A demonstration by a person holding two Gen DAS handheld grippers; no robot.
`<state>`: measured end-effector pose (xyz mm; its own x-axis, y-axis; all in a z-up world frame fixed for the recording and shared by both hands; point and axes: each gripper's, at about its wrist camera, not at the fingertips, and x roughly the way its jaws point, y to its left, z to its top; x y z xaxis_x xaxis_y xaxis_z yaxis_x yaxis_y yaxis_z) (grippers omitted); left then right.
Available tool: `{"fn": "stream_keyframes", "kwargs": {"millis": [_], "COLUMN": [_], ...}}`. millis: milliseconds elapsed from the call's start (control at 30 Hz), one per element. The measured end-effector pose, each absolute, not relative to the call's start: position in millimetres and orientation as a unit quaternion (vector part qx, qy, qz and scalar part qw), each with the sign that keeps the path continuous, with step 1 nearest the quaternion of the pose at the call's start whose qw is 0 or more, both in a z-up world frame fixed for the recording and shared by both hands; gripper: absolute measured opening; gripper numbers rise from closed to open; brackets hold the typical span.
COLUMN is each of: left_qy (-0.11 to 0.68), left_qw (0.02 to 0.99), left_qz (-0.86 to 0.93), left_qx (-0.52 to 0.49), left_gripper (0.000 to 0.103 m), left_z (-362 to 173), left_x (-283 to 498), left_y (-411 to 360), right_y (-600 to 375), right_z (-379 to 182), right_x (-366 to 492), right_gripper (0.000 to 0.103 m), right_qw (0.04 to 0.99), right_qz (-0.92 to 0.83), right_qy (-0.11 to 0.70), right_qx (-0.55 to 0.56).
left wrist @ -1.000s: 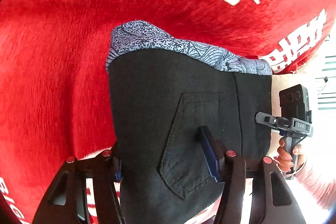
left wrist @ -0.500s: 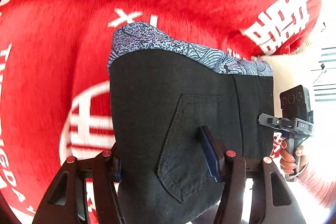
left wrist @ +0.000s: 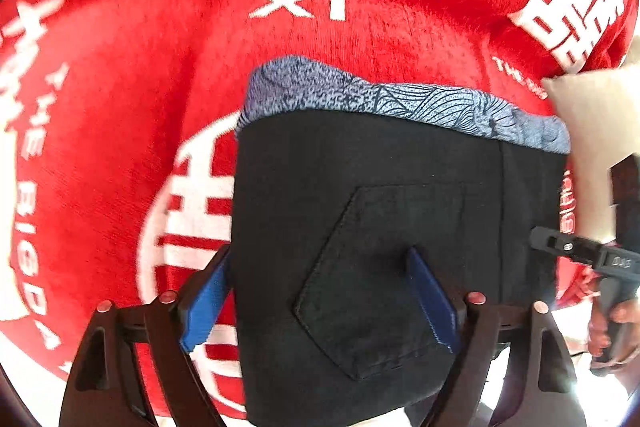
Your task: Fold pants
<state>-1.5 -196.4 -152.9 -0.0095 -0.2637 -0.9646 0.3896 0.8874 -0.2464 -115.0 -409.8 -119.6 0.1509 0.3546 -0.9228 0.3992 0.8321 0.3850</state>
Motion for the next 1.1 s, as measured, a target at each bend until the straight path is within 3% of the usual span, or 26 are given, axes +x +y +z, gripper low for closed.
{"fn": "stream_keyframes", "kwargs": {"millis": [200,300,467,600,1100], "left_qy": [0.668,0.666,0.670,0.665,0.665], "left_qw": [0.709,0.711,0.706,0.705,0.707], "left_qz": [-0.203,-0.192,-0.183,-0.178,-0.166], "left_qx": [0.096,0.118,0.140,0.171,0.176], "left_gripper": [0.087,0.103,0.103,0.103,0.103], "left_z": [-142.3,-137.2,-126.3,-112.0,-67.3], "left_x": [-7.3,-10.7,-22.4,-37.0,-61.3], "left_y": [-205.1,-205.8,-204.6,-205.5,-190.5], "right_y": [-406.5,-408.5,-404.4,-391.9,-307.3], "right_z": [-108.0,-100.4,-76.7,-56.1,-23.4], "right_x": [-119.5,-123.2,-132.4,-140.7,-128.7], "right_gripper": [0.081,0.084,0.087,0.103,0.103], "right_qw": [0.704,0.694,0.686,0.691,0.695], "right_qz": [-0.077,-0.121,-0.175,-0.180,-0.155], "right_qy": [0.663,0.671,0.678,0.674,0.684], "right_qx": [0.241,0.233,0.197,0.190,0.157]}}
